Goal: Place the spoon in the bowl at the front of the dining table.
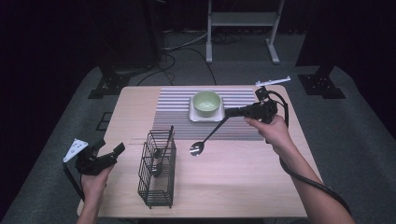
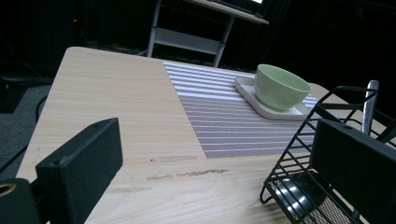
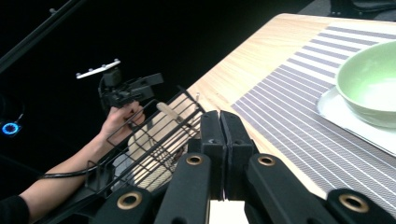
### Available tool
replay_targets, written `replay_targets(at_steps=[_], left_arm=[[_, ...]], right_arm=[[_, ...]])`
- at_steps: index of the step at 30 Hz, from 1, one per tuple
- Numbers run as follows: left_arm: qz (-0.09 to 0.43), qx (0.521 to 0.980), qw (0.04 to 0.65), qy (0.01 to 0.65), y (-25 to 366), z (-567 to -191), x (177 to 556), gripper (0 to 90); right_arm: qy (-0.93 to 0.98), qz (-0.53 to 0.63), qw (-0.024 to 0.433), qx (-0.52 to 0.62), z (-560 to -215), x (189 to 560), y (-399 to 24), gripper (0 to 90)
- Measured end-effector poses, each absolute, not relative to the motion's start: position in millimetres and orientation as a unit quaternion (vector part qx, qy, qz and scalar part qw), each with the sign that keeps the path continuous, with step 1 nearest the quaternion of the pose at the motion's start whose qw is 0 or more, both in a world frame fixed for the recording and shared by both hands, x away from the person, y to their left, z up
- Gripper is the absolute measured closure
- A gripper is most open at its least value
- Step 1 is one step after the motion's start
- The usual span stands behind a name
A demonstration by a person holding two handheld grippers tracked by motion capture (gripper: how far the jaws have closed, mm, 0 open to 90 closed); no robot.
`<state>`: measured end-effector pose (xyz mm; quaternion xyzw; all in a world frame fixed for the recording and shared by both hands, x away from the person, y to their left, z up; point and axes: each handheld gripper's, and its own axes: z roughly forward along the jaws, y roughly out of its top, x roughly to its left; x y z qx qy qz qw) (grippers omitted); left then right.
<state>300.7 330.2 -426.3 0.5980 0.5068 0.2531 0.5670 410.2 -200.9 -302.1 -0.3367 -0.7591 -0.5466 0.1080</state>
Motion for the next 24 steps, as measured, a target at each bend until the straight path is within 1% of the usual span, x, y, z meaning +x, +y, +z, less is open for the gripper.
replay_targets(at_steps=[8,24], left_arm=[[0.252,0.598,0.566,0.508,331.3,-426.6,301.5,1.5],[0.249,0.592,0.573,0.508,334.0,-425.2,299.4,1.5]], right_arm=[[-0.755,-0.544,0.095,-0.353,-305.1,418.1,-204.1,89.1],[-0.752,-0.536,0.065,-0.378,-297.6,438.0,-198.0,89.0]])
